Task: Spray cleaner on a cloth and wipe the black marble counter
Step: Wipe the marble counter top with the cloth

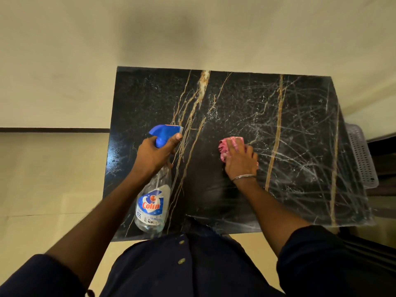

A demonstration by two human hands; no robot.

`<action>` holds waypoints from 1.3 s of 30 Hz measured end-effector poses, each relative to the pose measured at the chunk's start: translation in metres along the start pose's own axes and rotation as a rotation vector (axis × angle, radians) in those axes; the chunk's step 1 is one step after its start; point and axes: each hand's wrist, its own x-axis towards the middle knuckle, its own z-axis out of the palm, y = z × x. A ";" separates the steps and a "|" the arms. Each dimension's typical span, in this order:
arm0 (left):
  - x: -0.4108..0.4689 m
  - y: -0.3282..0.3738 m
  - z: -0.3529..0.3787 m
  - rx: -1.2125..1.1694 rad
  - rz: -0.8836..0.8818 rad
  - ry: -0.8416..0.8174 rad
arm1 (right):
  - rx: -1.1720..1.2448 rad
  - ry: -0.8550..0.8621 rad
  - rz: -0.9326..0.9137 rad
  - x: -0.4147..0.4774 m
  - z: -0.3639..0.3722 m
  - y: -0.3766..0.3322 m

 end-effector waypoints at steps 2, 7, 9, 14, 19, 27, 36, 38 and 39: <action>-0.001 0.000 0.001 0.017 0.003 -0.001 | 0.037 0.002 0.084 0.000 -0.001 -0.004; -0.004 0.001 0.005 0.031 0.003 -0.012 | 0.097 0.019 0.071 -0.015 -0.002 -0.057; -0.006 0.000 0.007 0.042 0.006 -0.012 | 0.066 0.006 -0.085 -0.025 0.000 -0.083; -0.008 -0.004 0.008 0.054 -0.007 -0.026 | -0.067 -0.018 -0.357 -0.033 0.007 -0.091; -0.003 -0.003 0.008 0.031 -0.047 -0.084 | 0.012 -0.002 -0.124 -0.025 0.003 -0.035; -0.002 -0.004 0.009 0.064 -0.027 -0.098 | 0.114 0.013 0.280 -0.021 0.003 -0.017; -0.010 -0.015 0.007 0.088 -0.007 -0.080 | 0.054 0.024 -0.239 -0.076 0.020 -0.108; -0.010 -0.016 0.009 0.091 0.002 -0.090 | 0.024 0.040 -0.309 -0.073 0.022 -0.096; -0.011 -0.017 0.009 0.097 0.002 -0.101 | 0.021 0.038 -0.318 -0.072 0.020 -0.087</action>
